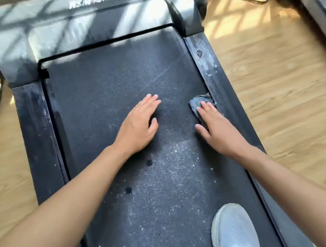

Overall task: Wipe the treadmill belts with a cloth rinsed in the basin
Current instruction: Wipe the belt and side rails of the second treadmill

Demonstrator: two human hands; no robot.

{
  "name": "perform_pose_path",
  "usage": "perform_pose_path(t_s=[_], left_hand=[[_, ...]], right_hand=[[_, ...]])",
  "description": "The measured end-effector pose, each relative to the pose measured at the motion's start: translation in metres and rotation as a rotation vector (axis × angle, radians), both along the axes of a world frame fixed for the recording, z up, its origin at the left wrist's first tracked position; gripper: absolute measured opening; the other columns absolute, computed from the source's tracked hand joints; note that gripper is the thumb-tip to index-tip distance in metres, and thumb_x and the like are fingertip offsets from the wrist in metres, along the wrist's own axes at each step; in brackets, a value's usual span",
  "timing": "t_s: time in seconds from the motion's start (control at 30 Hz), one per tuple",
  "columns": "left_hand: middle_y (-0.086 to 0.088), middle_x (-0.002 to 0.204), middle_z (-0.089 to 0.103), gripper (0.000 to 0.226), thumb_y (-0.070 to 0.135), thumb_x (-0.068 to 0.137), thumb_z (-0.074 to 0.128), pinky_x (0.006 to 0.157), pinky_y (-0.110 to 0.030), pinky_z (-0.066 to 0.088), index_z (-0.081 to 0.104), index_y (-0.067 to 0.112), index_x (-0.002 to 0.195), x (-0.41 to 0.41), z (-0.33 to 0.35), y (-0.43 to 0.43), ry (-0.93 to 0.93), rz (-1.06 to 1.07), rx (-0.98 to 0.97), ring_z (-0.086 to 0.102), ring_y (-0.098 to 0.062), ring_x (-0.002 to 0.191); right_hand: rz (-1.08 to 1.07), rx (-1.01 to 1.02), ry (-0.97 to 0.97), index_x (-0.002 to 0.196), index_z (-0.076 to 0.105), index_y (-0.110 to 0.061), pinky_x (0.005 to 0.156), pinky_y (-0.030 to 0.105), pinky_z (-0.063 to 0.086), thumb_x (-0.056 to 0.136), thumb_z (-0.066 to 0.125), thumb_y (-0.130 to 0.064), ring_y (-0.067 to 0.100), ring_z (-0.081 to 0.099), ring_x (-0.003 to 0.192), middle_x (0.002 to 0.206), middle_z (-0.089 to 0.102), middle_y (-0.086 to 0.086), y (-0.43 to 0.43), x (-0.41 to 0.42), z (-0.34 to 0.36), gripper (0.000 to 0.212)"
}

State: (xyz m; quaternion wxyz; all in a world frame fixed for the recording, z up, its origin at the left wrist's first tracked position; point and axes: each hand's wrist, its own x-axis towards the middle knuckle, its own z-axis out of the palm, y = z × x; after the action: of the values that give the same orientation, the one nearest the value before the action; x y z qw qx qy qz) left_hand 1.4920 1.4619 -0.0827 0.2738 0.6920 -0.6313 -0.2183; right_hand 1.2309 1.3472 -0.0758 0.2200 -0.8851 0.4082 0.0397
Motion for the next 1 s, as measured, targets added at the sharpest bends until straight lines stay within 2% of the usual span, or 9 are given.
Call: perform_pose_path(t_s=[0.07, 0.13, 0.33, 0.43, 0.57, 0.63, 0.73, 0.83, 1.0], left_hand=[[-0.007, 0.161, 0.047, 0.055, 0.009, 0.095, 0.051, 0.130, -0.031, 0.020, 0.053, 0.005, 0.150, -0.027, 0.000, -0.005, 0.043, -0.008, -0.015, 0.033, -0.020, 0.156], [-0.005, 0.159, 0.049, 0.055, 0.010, 0.095, 0.052, 0.130, -0.030, 0.021, 0.054, 0.007, 0.149, -0.046, -0.002, -0.004, 0.100, 0.036, -0.007, 0.033, -0.018, 0.156], [0.002, 0.154, 0.054, 0.050, 0.008, 0.097, 0.055, 0.128, -0.022, 0.019, 0.057, 0.013, 0.147, -0.068, -0.003, 0.013, 0.234, 0.201, 0.055, 0.038, -0.012, 0.151], [0.008, 0.147, 0.059, 0.045, 0.010, 0.097, 0.059, 0.122, -0.037, 0.034, 0.062, 0.020, 0.141, -0.064, 0.007, 0.015, 0.307, 0.199, 0.005, 0.049, -0.010, 0.140], [0.006, 0.142, 0.058, 0.041, 0.017, 0.096, 0.073, 0.117, -0.033, 0.040, 0.064, 0.018, 0.136, -0.061, 0.041, 0.009, 0.419, 0.095, -0.116, 0.053, -0.014, 0.137], [0.004, 0.135, 0.063, 0.035, 0.021, 0.095, 0.077, 0.106, -0.032, 0.050, 0.069, 0.015, 0.128, -0.060, 0.057, 0.005, 0.476, 0.111, -0.172, 0.062, -0.016, 0.126], [0.004, 0.125, 0.071, 0.028, 0.020, 0.095, 0.078, 0.096, -0.038, 0.059, 0.074, 0.012, 0.121, -0.053, 0.066, -0.002, 0.518, 0.180, -0.204, 0.071, -0.013, 0.112], [0.005, 0.128, 0.075, 0.030, 0.020, 0.096, 0.076, 0.104, -0.038, 0.056, 0.077, 0.015, 0.126, -0.047, 0.068, -0.006, 0.489, 0.254, -0.174, 0.070, -0.004, 0.117], [0.008, 0.123, 0.075, 0.032, 0.019, 0.097, 0.067, 0.100, -0.027, 0.056, 0.075, 0.019, 0.129, -0.038, 0.071, -0.004, 0.378, 0.241, -0.101, 0.069, 0.008, 0.110]], right_hand=[[-0.062, -0.081, -0.093, 0.137, 0.061, -0.012, 0.118, 0.043, 0.040, 0.096, 0.071, -0.030, 0.033, 0.044, 0.139, 0.149, 0.049, 0.013, -0.007, 0.002, 0.008, 0.045], [-0.110, -0.134, -0.003, 0.116, 0.061, -0.019, 0.093, 0.046, 0.053, 0.089, 0.076, -0.042, 0.030, 0.052, 0.118, 0.124, 0.054, 0.006, -0.008, 0.005, 0.013, 0.038], [-0.137, -0.077, 0.111, 0.088, 0.056, -0.025, 0.074, 0.037, 0.051, 0.084, 0.064, -0.031, 0.024, 0.063, 0.094, 0.091, 0.065, -0.004, -0.022, 0.016, 0.014, 0.011], [-0.358, 0.282, -0.198, 0.078, 0.061, -0.020, 0.067, 0.030, 0.050, 0.081, 0.068, -0.022, 0.012, 0.062, 0.068, 0.075, 0.070, -0.004, -0.028, 0.027, 0.030, 0.008], [-0.629, 1.101, -0.839, 0.089, 0.062, -0.014, 0.071, 0.029, 0.056, 0.097, 0.056, -0.004, 0.020, 0.068, 0.078, 0.088, 0.069, 0.009, -0.012, 0.048, 0.066, 0.014], [-0.619, 1.265, -0.948, 0.097, 0.062, -0.011, 0.069, 0.029, 0.058, 0.096, 0.055, -0.008, 0.020, 0.070, 0.078, 0.092, 0.069, 0.013, -0.004, 0.055, 0.079, 0.008], [-0.694, 1.372, -1.027, 0.104, 0.062, -0.009, 0.065, 0.025, 0.059, 0.096, 0.054, -0.010, 0.016, 0.072, 0.076, 0.089, 0.073, 0.008, 0.004, 0.067, 0.086, 0.011], [-0.678, 1.425, -1.102, 0.123, 0.057, -0.010, 0.082, 0.028, 0.061, 0.096, 0.067, -0.019, 0.020, 0.070, 0.094, 0.106, 0.069, 0.010, 0.007, 0.072, 0.080, 0.030], [-0.620, 1.246, -1.009, 0.120, 0.056, -0.009, 0.079, 0.029, 0.061, 0.087, 0.070, 0.008, 0.018, 0.071, 0.088, 0.097, 0.071, 0.009, 0.011, 0.073, 0.080, 0.040]])
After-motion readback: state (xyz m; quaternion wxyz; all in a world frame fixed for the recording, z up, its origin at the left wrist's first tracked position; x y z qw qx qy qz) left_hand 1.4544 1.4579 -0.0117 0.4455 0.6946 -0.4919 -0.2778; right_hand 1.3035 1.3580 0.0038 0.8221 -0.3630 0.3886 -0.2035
